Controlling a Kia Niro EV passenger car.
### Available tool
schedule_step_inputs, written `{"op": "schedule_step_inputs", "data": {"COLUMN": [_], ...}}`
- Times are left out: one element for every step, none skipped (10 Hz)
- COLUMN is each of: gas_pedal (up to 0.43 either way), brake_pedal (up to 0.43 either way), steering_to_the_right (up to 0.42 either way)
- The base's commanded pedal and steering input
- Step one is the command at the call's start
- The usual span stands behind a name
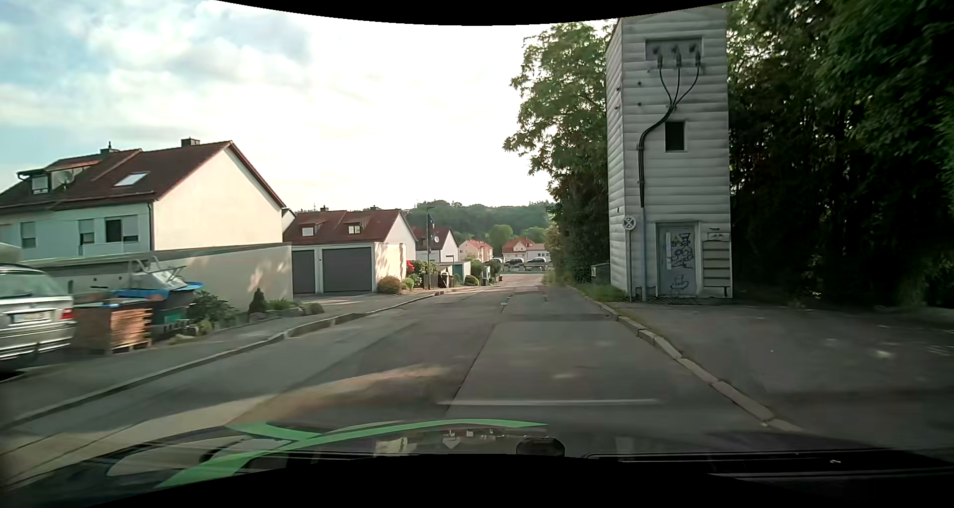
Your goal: Follow the waypoints while adhering to traffic rules and regulations
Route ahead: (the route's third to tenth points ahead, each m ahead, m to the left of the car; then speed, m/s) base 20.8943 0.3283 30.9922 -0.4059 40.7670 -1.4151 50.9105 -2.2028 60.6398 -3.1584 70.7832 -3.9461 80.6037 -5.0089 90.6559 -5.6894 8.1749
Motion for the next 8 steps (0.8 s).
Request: {"op": "schedule_step_inputs", "data": {"gas_pedal": [0.047, 0.047, 0.047, 0.047, 0.047, 0.047, 0.047, 0.047], "brake_pedal": [0.0, 0.0, 0.0, 0.0, 0.0, 0.0, 0.0, 0.0], "steering_to_the_right": [0.033, 0.031, 0.028, 0.024, 0.019, 0.016, 0.014, 0.014]}}
